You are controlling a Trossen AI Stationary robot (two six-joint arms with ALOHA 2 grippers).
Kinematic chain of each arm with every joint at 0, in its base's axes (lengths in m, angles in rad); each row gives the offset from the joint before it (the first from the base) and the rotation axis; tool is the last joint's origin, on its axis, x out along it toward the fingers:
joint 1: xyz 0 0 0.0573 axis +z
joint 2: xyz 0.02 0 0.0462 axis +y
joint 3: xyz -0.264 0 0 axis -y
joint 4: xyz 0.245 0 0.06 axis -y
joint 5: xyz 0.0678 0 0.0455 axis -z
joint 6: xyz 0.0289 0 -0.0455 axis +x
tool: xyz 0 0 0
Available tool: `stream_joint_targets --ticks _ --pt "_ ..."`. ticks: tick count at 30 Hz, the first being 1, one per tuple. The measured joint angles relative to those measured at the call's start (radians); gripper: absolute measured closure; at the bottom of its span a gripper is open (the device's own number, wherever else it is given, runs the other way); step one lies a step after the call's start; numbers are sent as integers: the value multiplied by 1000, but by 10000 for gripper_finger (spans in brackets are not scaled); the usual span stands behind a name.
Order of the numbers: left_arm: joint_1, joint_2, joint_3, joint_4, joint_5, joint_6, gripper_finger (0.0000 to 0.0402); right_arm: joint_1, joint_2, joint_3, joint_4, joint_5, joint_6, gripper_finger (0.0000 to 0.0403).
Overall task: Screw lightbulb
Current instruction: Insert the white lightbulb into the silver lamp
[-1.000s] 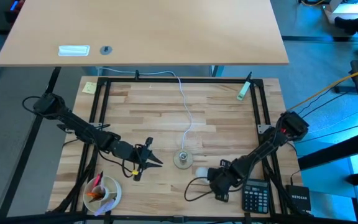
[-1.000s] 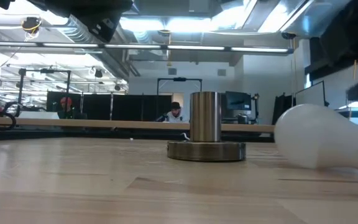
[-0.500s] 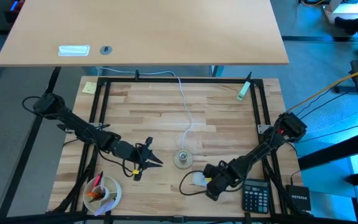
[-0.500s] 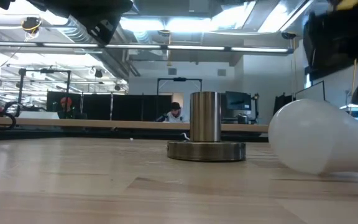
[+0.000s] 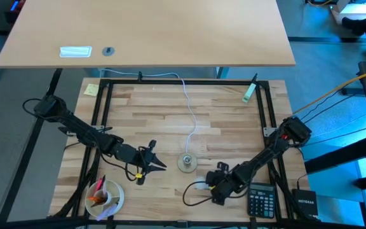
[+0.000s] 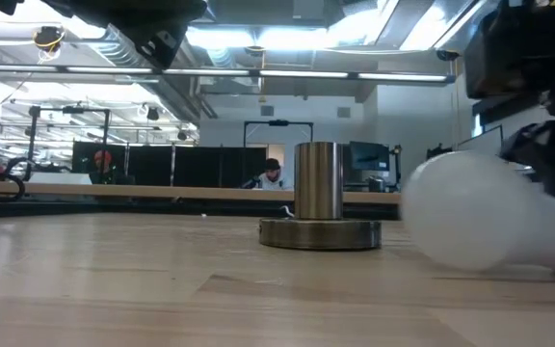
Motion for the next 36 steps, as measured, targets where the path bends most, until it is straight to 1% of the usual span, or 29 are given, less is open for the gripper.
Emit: stream_joint_targets --ticks 4,8,11,16,19,22,25,27,30,34,36 --pt "0 0 0 1 0 0 361 -2 4 0 24 40 -62 257" --pt "0 0 0 2 0 0 361 -2 5 0 23 53 -67 291" --pt "2 0 0 3 0 -13 361 -1 -2 0 20 57 -68 292" --pt "16 0 0 4 0 -99 353 -1 -30 0 15 57 -67 292" --pt "30 0 0 3 -1 -128 326 -1 -64 0 13 71 -68 292" --pt "41 0 0 4 -1 -141 287 -1 -108 0 5 97 -85 292" --pt "49 0 0 5 -1 -153 242 -1 -163 0 4 145 -108 292" --pt "50 0 0 13 -1 -168 216 -1 -201 0 8 195 -128 292" --pt "49 0 0 51 -1 -179 187 -2 -256 0 18 303 -171 292" --pt "38 0 0 131 -1 -138 170 -17 -302 0 120 444 -273 291" --pt "35 0 0 178 -1 -129 169 -36 -305 0 224 476 -354 291"
